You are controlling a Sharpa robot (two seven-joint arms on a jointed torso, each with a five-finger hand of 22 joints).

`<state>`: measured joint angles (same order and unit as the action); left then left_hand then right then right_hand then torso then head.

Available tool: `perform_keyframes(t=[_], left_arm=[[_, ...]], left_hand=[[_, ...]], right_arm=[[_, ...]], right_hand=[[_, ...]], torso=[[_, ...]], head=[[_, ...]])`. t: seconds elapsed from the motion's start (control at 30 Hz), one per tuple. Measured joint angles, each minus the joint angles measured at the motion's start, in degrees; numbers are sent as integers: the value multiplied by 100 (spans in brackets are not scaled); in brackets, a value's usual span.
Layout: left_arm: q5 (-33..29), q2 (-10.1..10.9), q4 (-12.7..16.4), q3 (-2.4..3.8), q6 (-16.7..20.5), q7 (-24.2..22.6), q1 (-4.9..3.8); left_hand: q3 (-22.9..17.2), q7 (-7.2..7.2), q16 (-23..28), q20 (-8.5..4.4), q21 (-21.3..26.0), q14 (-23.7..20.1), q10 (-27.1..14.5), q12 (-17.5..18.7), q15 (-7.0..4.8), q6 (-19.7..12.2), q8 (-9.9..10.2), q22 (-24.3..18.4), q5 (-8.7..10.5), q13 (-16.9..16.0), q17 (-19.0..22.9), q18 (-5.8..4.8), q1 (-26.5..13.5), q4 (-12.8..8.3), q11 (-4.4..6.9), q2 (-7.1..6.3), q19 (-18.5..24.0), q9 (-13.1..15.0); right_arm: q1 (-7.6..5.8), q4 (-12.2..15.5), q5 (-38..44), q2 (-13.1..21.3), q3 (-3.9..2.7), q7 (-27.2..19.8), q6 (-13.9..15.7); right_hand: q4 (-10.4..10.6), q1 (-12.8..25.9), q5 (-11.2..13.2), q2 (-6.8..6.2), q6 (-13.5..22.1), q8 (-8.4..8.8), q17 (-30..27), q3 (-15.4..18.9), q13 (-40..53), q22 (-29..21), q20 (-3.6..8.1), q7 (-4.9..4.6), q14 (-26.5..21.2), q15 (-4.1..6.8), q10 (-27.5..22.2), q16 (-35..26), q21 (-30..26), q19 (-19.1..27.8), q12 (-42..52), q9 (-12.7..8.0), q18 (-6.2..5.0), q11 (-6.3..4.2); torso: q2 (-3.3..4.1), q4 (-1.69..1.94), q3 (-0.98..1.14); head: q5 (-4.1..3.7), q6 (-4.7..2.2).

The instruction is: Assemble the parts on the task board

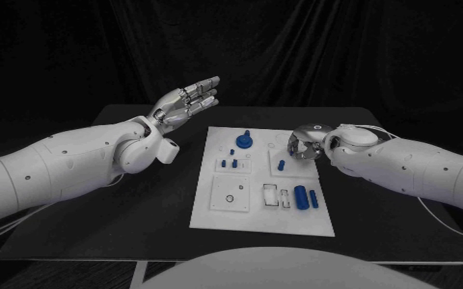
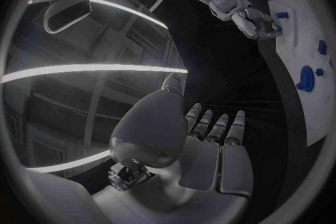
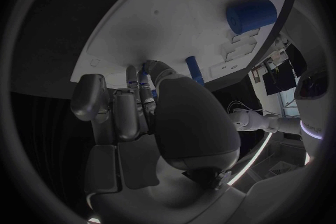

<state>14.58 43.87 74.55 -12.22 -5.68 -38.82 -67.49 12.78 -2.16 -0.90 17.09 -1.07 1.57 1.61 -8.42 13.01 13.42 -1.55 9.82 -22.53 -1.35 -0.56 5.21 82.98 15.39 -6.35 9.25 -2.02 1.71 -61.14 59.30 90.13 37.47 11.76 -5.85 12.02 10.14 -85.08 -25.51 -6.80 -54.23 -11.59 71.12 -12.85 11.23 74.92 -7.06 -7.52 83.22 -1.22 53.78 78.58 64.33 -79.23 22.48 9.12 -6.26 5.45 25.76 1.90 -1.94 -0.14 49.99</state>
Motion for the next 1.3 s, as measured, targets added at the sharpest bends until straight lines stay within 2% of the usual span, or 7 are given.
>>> perform_keyframes(t=[0.03, 0.07, 0.43, 0.6, 0.77, 1.13, 1.3], left_arm=[[0, -2, -1, 0, -1, 0, 1], [0, -3, -2, 0, -3, 0, 2], [-1, -40, -46, 0, -36, -1, 12], [-1, -40, -61, 2, -48, -1, 25], [-1, -40, -73, 1, -59, -1, 41], [-1, -36, -89, 0, -86, -1, 67], [-1, -36, -96, 1, -97, -2, 87]], left_hand=[[-2, 0, 0, 0, 0, 7, -3, 0, 7, 0, 0, 0, -12, 0, 0, -5, 0, -7, -3, 0, 0, 0], [0, 0, 0, 0, 0, 20, -20, 0, 20, 0, 0, 0, -40, 0, 0, -89, 0, -32, -20, 0, 0, 0], [-33, 0, -21, -18, 0, 40, -20, 1, 40, 0, 0, 10, -221, 1, -6, -88, 137, -110, -20, 43, -24, 5], [-40, 0, -42, 1, 0, 52, -20, 1, 52, 0, 0, 21, -271, 1, -12, -87, 181, -150, -20, 45, -42, 4], [-56, 0, -42, -19, 0, 61, -20, 1, 60, 0, 0, 44, -310, 1, -18, -86, 210, -166, -20, 74, -62, 4], [-71, -41, -64, -19, -23, 61, -20, 4, 60, 41, 0, 50, -355, 1, -18, -86, 232, -214, -20, 53, -61, 7], [-71, -41, -64, -19, -23, 82, -20, 4, 81, 41, 0, 49, -355, 1, -17, -85, 254, -213, -20, 75, -61, 9]], right_arm=[[2, -7, 0, -6, -1, -3, 0], [4, -16, 0, -15, -2, -8, 0], [34, -127, 0, -101, -17, -60, 37], [46, -134, 0, -102, -16, -75, 73], [59, -127, -3, -86, -10, -95, 136], [72, 94, -83, 74, 2, -106, 267], [6, 269, -114, 166, 6, -106, 328]], right_hand=[[6, 0, 0, 0, -17, -12, 0, -6, 2, 0, 0, -5, 0, 0, 12, 0, 0, 0, 4, 7, 0, 12], [-13, 0, 0, 0, -58, -12, 0, -24, 5, 0, 0, 7, 0, 0, 29, 0, 0, 0, 14, 26, 0, 4], [-129, -32, 27, 32, -230, -171, -44, -140, 41, -1, 0, 58, -40, 40, 131, 0, 0, 0, 83, 212, 0, -54], [-192, -63, 54, 62, -280, -227, -66, -204, 63, -1, 22, 25, -61, 61, 214, 0, -22, 22, 131, 304, 0, -96], [-233, -92, 55, 78, -315, -275, -71, -243, 74, -1, 42, 38, -59, 64, 290, 0, -22, 1, 133, 370, 0, -131], [-257, -114, 56, 99, -340, -294, -125, -234, 73, -2, 63, 26, -57, 99, 315, -25, -22, 21, 154, 417, 0, -116], [-273, -118, 56, 94, -340, -294, -126, -250, 72, -1, 63, 26, -57, 99, 334, -25, -22, 21, 154, 458, -1, -136]], torso=[[0, -1, 0], [-2, -1, 0], [-7, -3, -4], [-10, -3, -10], [-14, -3, -14], [-29, -6, -23], [-37, -8, -28]], head=[[1, 0], [4, 0], [5, 0], [16, 0], [26, 0], [45, 0], [51, 0]])
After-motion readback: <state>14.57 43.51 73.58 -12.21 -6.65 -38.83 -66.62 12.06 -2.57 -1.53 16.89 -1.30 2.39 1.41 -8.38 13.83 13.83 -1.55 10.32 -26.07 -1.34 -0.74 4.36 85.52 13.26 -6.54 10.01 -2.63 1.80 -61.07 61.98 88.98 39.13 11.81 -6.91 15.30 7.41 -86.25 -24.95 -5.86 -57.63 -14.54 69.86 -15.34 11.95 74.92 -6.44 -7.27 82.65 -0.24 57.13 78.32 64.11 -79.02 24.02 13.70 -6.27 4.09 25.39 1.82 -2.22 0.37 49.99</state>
